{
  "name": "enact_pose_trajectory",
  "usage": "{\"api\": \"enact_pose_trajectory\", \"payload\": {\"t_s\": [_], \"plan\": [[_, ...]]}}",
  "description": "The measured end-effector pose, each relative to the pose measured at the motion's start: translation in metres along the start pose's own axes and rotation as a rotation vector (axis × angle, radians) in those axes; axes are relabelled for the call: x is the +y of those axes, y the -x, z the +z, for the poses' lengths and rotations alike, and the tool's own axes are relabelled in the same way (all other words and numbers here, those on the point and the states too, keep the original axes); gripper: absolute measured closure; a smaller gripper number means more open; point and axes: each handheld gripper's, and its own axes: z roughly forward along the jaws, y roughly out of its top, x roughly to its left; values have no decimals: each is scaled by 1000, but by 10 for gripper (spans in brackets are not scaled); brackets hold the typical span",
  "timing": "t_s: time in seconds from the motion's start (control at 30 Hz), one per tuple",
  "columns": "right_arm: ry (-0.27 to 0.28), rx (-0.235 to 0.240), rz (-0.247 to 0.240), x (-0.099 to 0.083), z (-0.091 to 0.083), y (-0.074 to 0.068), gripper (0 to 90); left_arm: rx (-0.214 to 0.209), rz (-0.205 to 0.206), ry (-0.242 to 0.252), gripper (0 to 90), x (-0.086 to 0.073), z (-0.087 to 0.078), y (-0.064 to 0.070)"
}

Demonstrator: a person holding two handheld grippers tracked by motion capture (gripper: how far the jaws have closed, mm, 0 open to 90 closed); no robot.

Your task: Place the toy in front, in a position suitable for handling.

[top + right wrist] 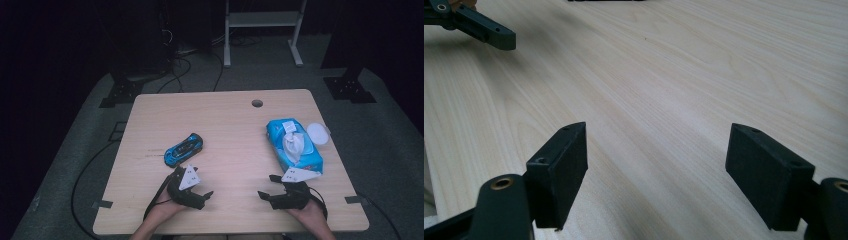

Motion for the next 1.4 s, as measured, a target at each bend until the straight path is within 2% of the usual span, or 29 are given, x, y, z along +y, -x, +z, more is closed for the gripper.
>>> {"api": "enact_pose_trajectory", "payload": {"t_s": [0.17, 0.33, 0.6, 0.7, 0.87, 0.93, 0.97, 1.0, 1.03, 1.1, 1.3, 1.4], "plan": [[0, -6, 6, -1, 0, 2, 240, -12, -6, -12, 75, 0, 2, -1], [-2, -9, 21, -3, 0, 3, 239, -26, 14, -35, 64, 5, 2, -4], [8, -7, 27, -2, -3, 0, 238, 4, 55, -49, 58, 14, -7, -10], [4, -8, 19, -2, -4, 0, 237, 13, 52, -32, 56, 18, -14, -19], [13, -8, 19, -1, -8, 0, 237, 26, 38, -53, 56, 25, -23, -40], [11, -9, 22, -1, -8, -1, 237, 45, 42, -79, 44, 28, -25, -52], [11, -9, 19, 0, -7, -1, 237, 45, 42, -79, 40, 28, -25, -52], [8, -7, 15, 0, -7, -1, 237, 58, 33, -93, 40, 30, -27, -62], [5, -8, 10, 0, -7, -2, 237, 61, 34, -105, 40, 30, -28, -67], [6, -10, -3, 0, -7, -4, 238, 71, 46, -128, 40, 31, -27, -75], [-7, 0, -18, 1, -5, -7, 237, 66, 49, -171, 43, 32, -22, -90], [-6, 6, -19, 1, -5, -8, 237, 60, 43, -211, 43, 33, -15, -102]]}}
